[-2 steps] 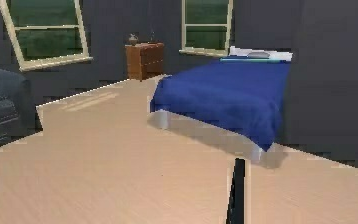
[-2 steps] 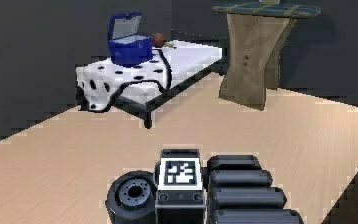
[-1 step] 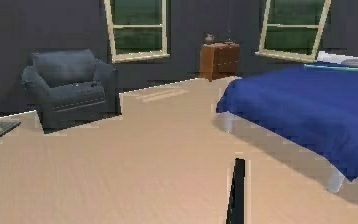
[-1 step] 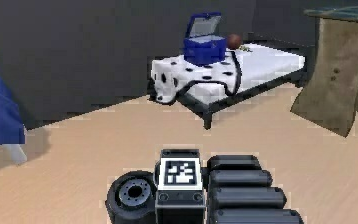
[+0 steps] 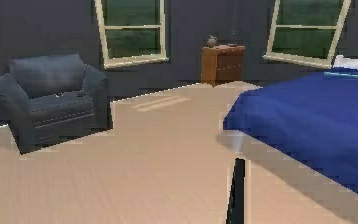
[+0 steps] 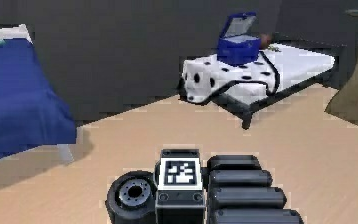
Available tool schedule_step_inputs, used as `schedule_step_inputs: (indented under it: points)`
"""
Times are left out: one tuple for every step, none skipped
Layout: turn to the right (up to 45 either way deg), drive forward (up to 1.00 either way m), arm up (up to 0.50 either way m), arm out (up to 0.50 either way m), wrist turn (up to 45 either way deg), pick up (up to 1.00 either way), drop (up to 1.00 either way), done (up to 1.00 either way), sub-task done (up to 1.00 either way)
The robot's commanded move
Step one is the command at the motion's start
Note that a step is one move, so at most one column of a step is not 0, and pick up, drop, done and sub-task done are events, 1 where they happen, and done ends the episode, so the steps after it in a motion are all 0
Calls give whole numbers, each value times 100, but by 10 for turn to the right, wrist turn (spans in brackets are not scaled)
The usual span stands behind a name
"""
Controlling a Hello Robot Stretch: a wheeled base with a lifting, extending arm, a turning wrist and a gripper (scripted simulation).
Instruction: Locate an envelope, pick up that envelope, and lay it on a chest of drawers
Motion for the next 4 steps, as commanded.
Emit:
schedule_step_inputs:
  points:
    - [-90,0,0,0,0,0,0,0,0]
    - [0,100,0,0,0,0,0,0,0]
    - [0,90,0,0,0,0,0,0,0]
    - [150,0,0,0,0,0,0,0,0]
